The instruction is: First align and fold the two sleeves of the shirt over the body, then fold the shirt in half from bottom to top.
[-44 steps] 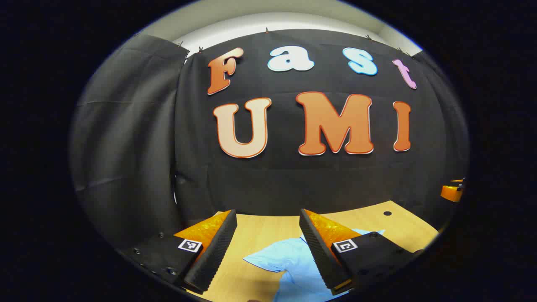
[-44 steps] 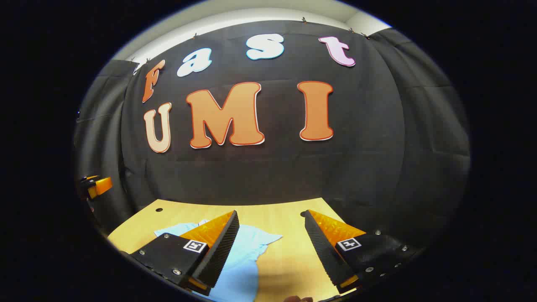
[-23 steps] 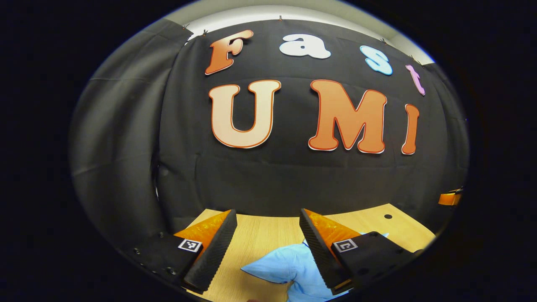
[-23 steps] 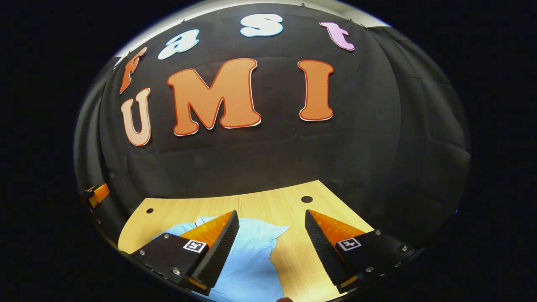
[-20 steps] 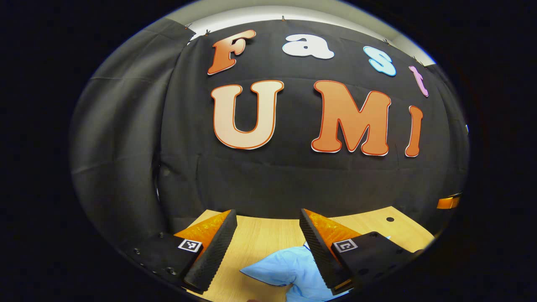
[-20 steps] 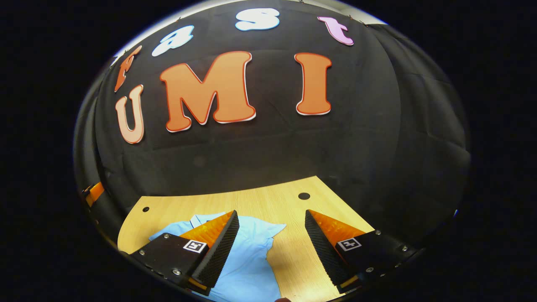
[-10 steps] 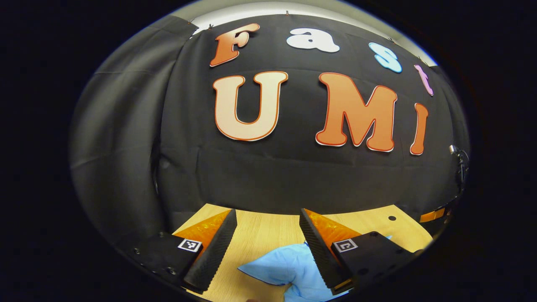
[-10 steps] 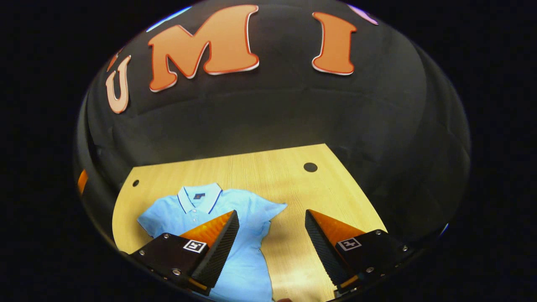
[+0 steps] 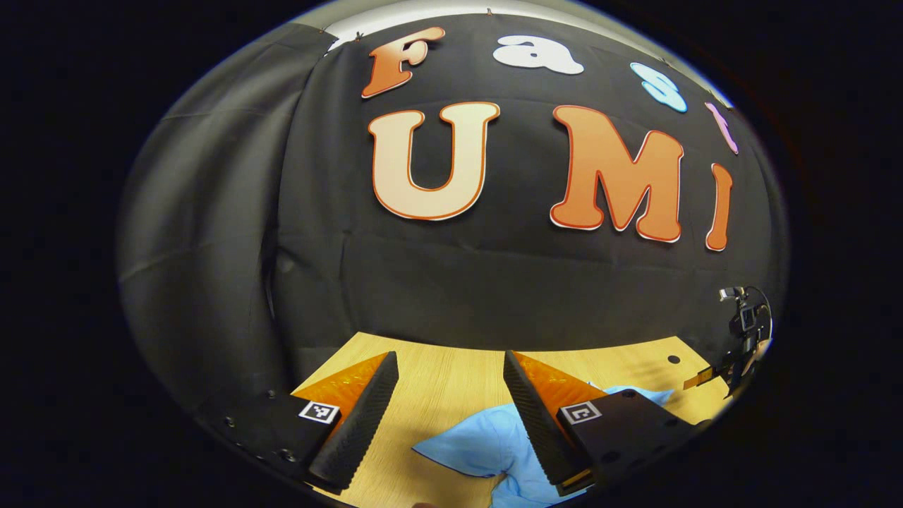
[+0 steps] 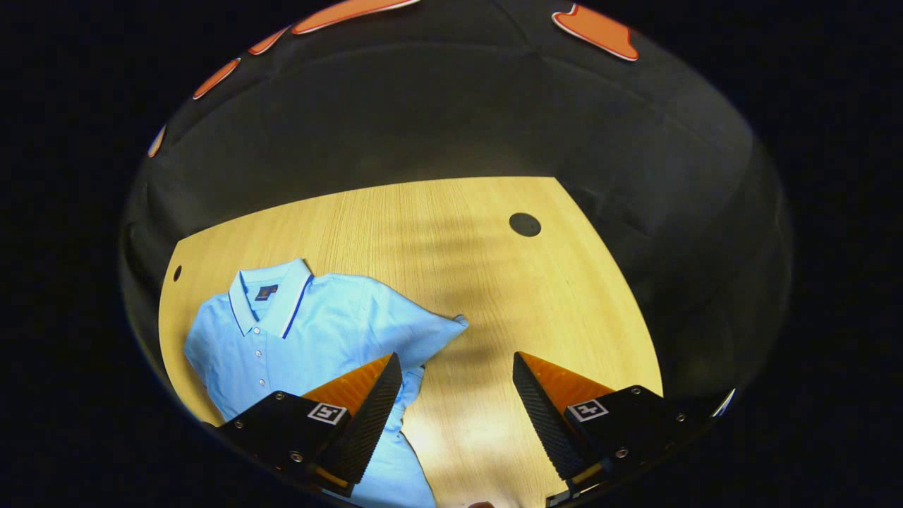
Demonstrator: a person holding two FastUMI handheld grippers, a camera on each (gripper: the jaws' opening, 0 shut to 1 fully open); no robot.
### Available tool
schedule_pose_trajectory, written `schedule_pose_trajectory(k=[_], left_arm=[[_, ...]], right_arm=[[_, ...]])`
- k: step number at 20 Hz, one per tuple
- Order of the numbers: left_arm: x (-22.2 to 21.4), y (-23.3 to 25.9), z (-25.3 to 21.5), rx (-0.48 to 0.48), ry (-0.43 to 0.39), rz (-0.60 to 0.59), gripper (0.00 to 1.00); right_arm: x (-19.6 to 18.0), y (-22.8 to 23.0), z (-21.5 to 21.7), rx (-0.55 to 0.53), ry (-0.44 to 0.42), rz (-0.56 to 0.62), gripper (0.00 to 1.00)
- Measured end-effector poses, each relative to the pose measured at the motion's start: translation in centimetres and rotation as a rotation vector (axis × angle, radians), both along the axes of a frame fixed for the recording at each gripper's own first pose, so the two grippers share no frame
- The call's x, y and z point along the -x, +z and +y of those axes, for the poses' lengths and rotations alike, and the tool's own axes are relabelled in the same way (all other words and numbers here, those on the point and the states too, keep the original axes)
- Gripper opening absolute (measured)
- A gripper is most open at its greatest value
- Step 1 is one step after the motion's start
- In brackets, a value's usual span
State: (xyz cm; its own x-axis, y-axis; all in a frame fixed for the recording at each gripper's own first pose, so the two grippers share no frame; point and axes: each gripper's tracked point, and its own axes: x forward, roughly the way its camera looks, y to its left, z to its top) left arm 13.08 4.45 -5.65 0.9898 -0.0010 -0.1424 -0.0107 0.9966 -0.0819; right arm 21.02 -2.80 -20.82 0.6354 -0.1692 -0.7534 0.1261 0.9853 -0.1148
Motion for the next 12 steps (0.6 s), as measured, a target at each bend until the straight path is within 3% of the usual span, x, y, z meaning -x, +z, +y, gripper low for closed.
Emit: schedule_pose_trajectory(k=[12], left_arm=[[-1.3, -3.3, 2.3, 0.000, 0.044, 0.088, 0.98]], right_arm=[[-2.8, -6.9, 0.7, -0.089, -0.075, 0.172, 0.98]])
